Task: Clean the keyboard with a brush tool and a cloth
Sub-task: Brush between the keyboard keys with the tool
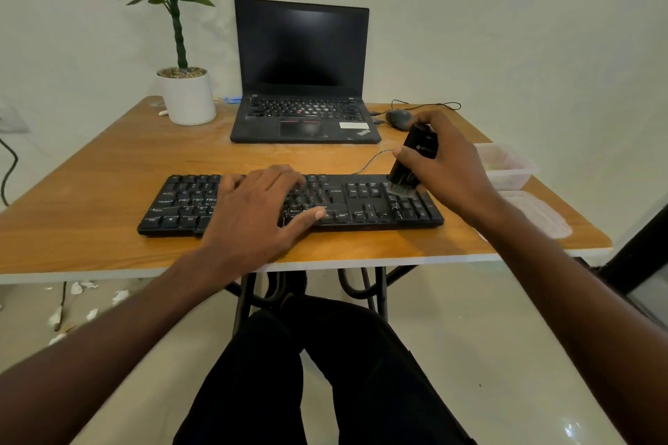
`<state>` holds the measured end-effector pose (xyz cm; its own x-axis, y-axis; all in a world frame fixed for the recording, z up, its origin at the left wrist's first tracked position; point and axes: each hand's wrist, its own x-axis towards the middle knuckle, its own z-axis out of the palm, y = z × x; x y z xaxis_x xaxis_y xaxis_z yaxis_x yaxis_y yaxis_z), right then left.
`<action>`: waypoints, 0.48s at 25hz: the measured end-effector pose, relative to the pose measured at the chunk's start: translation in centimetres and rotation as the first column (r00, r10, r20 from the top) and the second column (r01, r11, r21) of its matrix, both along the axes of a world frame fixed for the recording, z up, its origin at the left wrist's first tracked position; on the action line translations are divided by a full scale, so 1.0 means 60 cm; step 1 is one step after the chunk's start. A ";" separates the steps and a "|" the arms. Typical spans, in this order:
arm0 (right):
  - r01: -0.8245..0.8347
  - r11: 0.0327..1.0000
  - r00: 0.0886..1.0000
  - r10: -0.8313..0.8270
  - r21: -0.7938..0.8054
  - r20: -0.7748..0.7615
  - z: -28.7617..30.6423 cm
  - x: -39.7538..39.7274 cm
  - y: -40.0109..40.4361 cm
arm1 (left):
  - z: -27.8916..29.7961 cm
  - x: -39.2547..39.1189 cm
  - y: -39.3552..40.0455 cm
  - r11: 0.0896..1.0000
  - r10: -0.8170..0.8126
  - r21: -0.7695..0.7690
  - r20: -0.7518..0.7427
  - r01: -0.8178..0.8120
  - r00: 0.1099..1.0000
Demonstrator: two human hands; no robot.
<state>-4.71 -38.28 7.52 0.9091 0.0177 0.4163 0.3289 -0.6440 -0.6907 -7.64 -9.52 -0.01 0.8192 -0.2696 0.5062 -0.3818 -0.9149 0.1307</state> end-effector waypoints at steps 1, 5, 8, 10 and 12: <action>-0.029 0.998 0.999 0.028 0.060 0.016 -0.006 -0.005 0.015 | 0.006 0.002 0.027 1.000 0.008 0.000 -0.005 -0.008 1.000; -0.189 0.954 0.980 0.197 0.233 -0.010 -0.020 -0.010 0.104 | 0.015 -0.004 0.173 0.993 0.041 -0.099 -0.168 -0.059 0.985; -0.285 0.896 0.944 0.323 0.342 -0.061 -0.021 0.006 0.185 | 0.007 -0.018 0.249 0.919 0.046 -0.352 -0.355 -0.179 0.934; -0.338 0.847 0.895 0.424 0.410 -0.140 -0.018 0.022 0.242 | 0.004 -0.020 0.270 0.855 0.016 -0.446 -0.486 -0.263 0.874; -0.391 0.812 0.838 0.509 0.434 -0.196 -0.019 0.034 0.297 | 0.002 -0.014 0.276 0.852 -0.075 -0.465 -0.562 -0.240 0.824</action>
<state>-2.65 -20.44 6.41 0.9133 0.3572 0.1957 0.2652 -0.1570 -0.9513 -8.49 7.05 0.13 0.9995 -0.0290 0.0110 -0.0278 -0.6832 0.7297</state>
